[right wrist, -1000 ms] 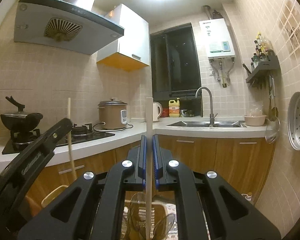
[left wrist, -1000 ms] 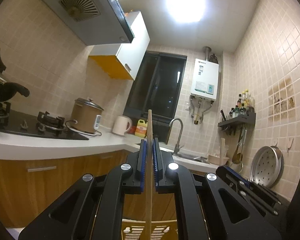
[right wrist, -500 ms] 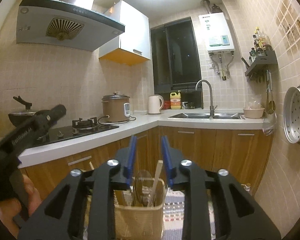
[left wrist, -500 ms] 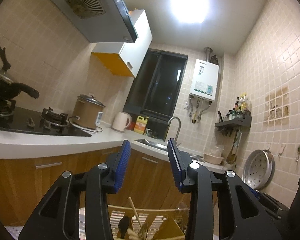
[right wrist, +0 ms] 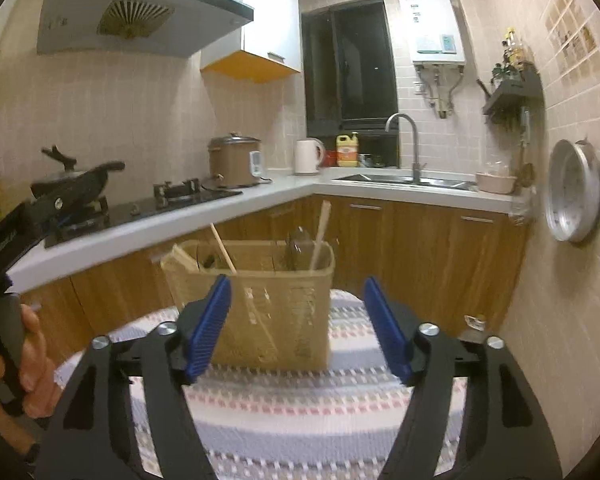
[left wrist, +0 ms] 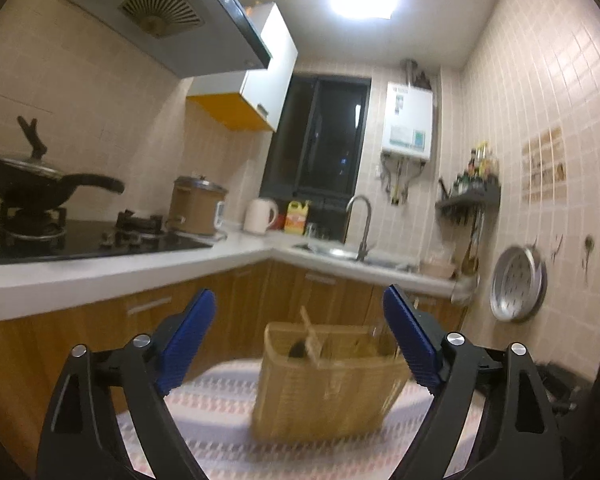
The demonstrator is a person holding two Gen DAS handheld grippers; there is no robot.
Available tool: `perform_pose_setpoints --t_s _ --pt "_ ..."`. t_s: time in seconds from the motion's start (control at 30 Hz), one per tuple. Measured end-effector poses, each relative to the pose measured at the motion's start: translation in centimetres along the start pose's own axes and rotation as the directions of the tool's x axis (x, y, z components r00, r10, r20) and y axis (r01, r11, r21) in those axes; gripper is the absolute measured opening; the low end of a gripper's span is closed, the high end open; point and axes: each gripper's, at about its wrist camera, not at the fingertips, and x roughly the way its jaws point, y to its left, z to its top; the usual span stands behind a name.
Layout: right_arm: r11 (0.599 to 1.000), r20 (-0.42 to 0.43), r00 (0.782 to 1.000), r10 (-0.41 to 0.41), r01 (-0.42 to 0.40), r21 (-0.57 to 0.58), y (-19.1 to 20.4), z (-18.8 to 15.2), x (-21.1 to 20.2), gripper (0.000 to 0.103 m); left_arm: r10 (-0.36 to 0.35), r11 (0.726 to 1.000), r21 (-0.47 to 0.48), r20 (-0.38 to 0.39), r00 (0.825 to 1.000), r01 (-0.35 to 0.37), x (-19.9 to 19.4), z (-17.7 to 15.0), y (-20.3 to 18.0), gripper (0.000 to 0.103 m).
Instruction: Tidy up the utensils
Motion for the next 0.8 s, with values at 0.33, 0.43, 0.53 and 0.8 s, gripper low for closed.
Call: perform_pose_setpoints --t_s 0.33,0.43,0.53,0.8 --pt "0.992 0.067 0.990 -0.128 0.129 -0.017 1.8 -3.7 -2.2 0.085 0.179 0.984 0.028 -0.029 0.983 -0.178 -1.4 -4.7 0.6 0.095" --pt "0.986 0.088 0.983 -0.158 0.162 -0.044 2.2 -4.3 -2.0 0.087 0.190 0.981 0.045 -0.034 0.981 -0.189 -1.0 -5.7 0.8 0.095" --pt "0.982 0.096 0.979 -0.178 0.184 -0.047 2.0 -4.4 -1.9 0.087 0.206 0.977 0.071 -0.039 0.978 -0.203 -0.7 -5.9 0.7 0.095" --pt "0.977 0.113 0.972 -0.208 0.212 -0.027 1.3 -4.5 -2.3 0.092 0.241 0.965 0.120 -0.041 0.970 -0.235 -0.5 -6.5 0.4 0.095"
